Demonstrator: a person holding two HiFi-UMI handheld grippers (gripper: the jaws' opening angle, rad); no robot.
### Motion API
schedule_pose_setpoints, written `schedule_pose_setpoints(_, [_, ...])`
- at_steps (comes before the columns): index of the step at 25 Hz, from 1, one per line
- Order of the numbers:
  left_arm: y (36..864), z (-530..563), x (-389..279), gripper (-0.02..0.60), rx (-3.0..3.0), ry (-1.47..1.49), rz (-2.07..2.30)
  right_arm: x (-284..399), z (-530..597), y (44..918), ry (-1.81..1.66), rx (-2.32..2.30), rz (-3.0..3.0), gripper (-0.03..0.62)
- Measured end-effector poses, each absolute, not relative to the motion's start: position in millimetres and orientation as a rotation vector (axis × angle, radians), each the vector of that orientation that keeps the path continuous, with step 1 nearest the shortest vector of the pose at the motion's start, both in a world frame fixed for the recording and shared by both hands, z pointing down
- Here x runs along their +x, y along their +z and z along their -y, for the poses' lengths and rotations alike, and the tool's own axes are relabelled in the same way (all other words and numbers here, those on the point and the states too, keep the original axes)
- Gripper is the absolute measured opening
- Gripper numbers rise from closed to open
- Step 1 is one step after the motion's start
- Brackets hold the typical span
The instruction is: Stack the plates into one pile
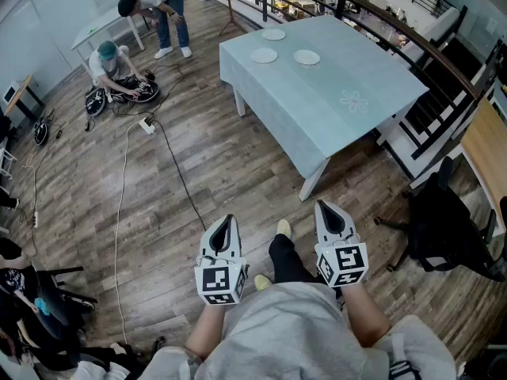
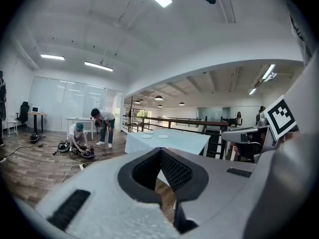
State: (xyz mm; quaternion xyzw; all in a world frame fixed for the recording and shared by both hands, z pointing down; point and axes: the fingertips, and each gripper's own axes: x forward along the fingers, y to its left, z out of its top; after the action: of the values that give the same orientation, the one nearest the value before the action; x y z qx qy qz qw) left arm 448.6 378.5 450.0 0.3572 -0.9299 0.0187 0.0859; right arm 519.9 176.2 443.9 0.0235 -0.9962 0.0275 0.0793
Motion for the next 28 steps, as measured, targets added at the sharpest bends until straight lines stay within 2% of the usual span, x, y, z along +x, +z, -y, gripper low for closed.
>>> schedule_pose_setpoints(11, [465, -359, 420, 0.017, 1.042, 0.072, 2.723, 487, -153, 459, 0.098, 0.063, 2.941, 0.026])
schedule_pose_setpoints(28, [464, -273, 274, 0.017, 1.127, 0.157, 2.661, 342, -77, 455, 0.189, 0.108, 2.957, 0.026])
